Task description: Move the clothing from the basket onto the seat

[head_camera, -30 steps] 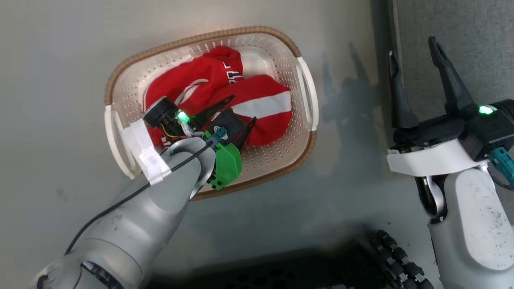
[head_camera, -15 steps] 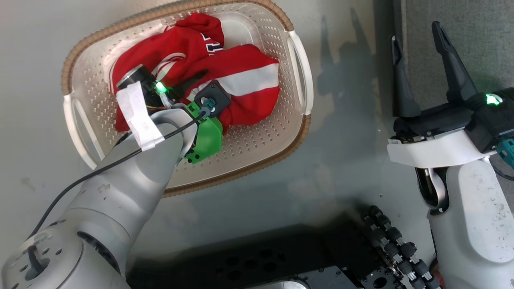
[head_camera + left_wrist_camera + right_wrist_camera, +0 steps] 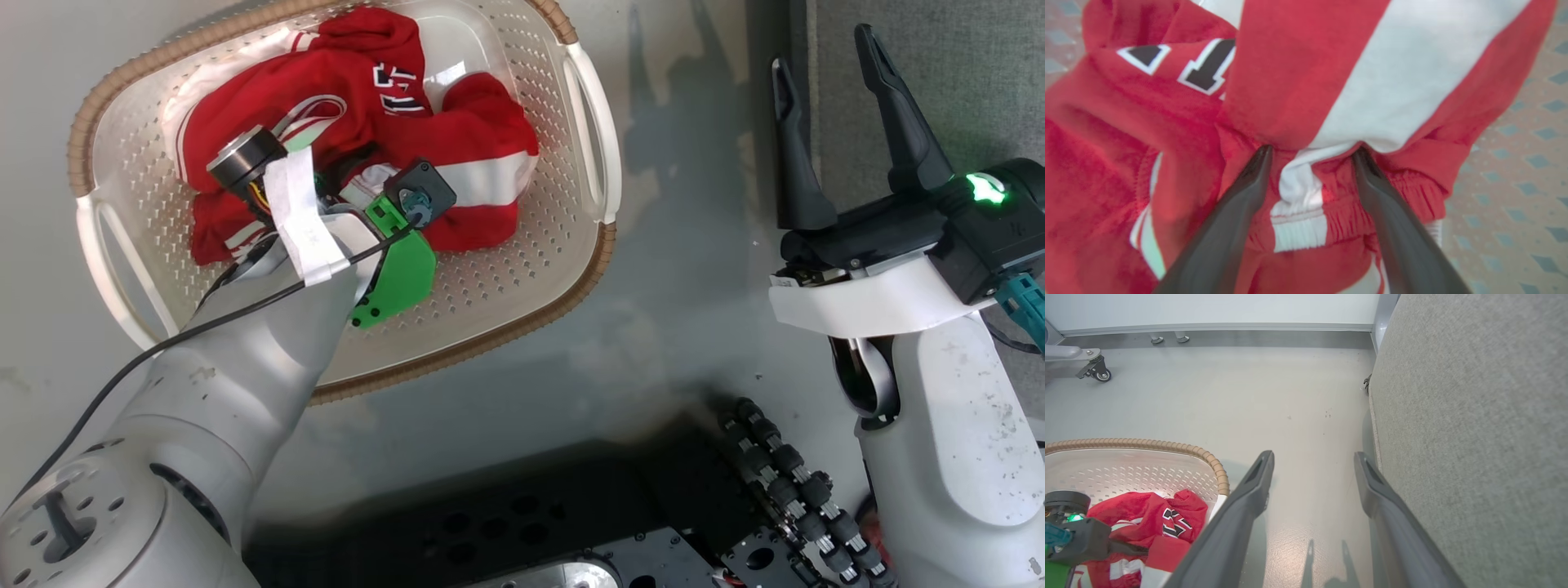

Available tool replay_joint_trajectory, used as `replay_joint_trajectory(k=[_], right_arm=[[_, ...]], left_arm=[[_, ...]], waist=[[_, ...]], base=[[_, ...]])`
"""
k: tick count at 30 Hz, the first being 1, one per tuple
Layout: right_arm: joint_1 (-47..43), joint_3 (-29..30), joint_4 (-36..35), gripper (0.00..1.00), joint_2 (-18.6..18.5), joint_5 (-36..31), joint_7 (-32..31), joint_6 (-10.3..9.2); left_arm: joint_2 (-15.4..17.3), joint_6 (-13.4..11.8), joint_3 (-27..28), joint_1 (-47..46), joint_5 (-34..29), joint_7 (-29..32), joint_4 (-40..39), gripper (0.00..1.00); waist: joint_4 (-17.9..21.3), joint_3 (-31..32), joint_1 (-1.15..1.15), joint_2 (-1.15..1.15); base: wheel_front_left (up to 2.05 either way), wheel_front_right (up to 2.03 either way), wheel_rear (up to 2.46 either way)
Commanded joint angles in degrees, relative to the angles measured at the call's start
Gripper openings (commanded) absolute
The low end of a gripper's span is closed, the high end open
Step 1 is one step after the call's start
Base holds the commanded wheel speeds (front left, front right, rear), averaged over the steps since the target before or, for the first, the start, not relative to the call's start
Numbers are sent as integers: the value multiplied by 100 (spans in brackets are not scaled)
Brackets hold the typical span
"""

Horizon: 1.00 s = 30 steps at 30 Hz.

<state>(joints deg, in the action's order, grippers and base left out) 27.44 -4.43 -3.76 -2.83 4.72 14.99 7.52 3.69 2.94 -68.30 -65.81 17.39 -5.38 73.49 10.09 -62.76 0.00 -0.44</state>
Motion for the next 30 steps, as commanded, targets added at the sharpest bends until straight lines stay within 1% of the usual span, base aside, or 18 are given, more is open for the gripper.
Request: replay_joint_trajectory(k=[1,2,3,4,7,10,17,23,30], right_arm=[[58,-15,-31,100,-12,42,28,-6],[68,-20,-42,100,-11,51,28,-6],[78,-22,-51,100,-11,60,28,-6],[87,-26,-61,100,-11,69,28,-6],[103,-20,-75,100,-11,77,28,-6],[121,-13,-67,100,-11,68,28,-6],[159,-45,2,100,-11,137,29,-6],[55,-62,99,100,-11,215,29,-6],[-243,-58,287,100,-14,282,29,-6]], left_arm=[[117,-52,-36,-72,-54,84,37,100],[140,-29,-54,-58,-50,152,38,66],[163,-26,-72,-52,-61,195,40,41],[188,-7,-88,-41,-66,254,43,0],[229,48,-117,-21,-57,365,43,0],[220,52,-108,-16,7,356,45,0],[146,-68,18,112,218,51,40,0],[74,-108,140,397,409,-369,37,0],[7,-176,331,950,700,-852,-38,0]], waist=[[39,-18,0,44],[55,-23,0,44],[65,-26,0,44],[76,-28,0,44],[78,-25,0,44],[40,7,0,44],[-46,297,0,44],[-124,823,0,44],[-259,1735,0,44]], base=[[0,0,0],[0,0,0],[0,0,0],[0,0,0],[0,0,0],[0,0,0],[0,0,0],[0,0,0],[0,0,0]])
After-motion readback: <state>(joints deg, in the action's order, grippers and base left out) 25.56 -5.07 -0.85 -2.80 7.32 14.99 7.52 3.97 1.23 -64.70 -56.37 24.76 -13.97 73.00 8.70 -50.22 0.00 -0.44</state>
